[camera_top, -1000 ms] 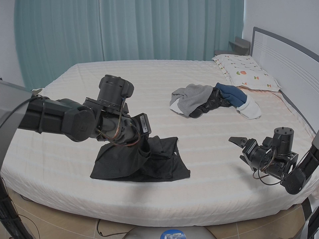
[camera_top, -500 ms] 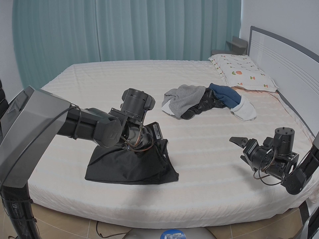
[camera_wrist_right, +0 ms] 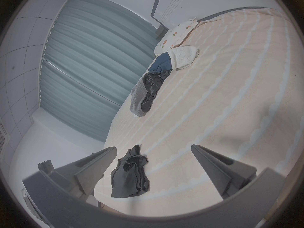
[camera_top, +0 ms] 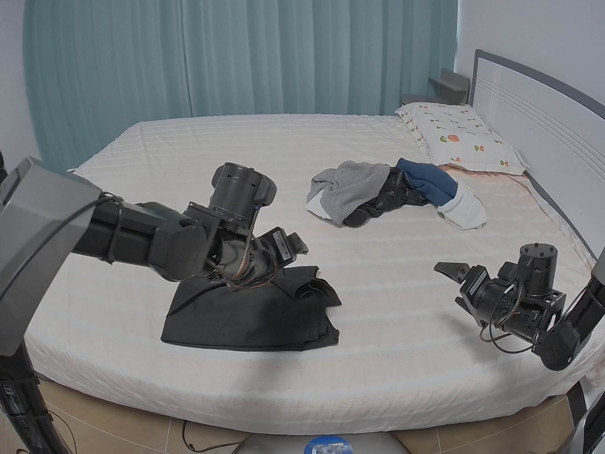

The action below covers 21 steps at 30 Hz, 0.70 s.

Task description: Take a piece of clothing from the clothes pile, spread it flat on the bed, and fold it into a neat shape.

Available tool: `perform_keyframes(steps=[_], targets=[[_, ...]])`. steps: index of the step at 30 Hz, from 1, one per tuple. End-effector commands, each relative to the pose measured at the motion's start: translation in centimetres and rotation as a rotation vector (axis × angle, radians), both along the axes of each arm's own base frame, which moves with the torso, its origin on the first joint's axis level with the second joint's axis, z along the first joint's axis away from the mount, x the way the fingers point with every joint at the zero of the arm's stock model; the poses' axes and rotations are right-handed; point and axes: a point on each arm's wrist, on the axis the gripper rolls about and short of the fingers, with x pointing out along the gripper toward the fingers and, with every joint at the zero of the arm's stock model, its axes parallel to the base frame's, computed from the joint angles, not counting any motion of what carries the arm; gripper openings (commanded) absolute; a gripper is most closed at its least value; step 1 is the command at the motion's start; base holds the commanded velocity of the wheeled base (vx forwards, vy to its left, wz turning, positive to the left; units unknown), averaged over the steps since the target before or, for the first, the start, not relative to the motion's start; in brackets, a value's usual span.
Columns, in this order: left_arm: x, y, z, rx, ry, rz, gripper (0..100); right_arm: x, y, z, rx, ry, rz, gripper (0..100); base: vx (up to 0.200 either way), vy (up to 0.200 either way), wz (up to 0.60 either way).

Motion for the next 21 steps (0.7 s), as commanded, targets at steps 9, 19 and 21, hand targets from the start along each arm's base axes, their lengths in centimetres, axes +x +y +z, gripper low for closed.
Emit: perform_keyframes(steps=[9,19,21], targets=[[-4.8,11.0,-1.0,-0.349,0.064,0.131,100,0.0,1.5,-0.8,-0.016,0.023,0.054,100,0.000,0.022,0.00],[-4.4,15.2,-4.0,-0.476,0.052,0.199,100,1.8,4.8,-1.8,-0.133,0.021,0.180,100,0.000,0.200,0.00],[-4.5,15.5,-4.6,-0.472,0.072,0.215,100,2.3,5.9,-1.5,-0.140,0.038,0.207,100,0.000,0.200,0.00]])
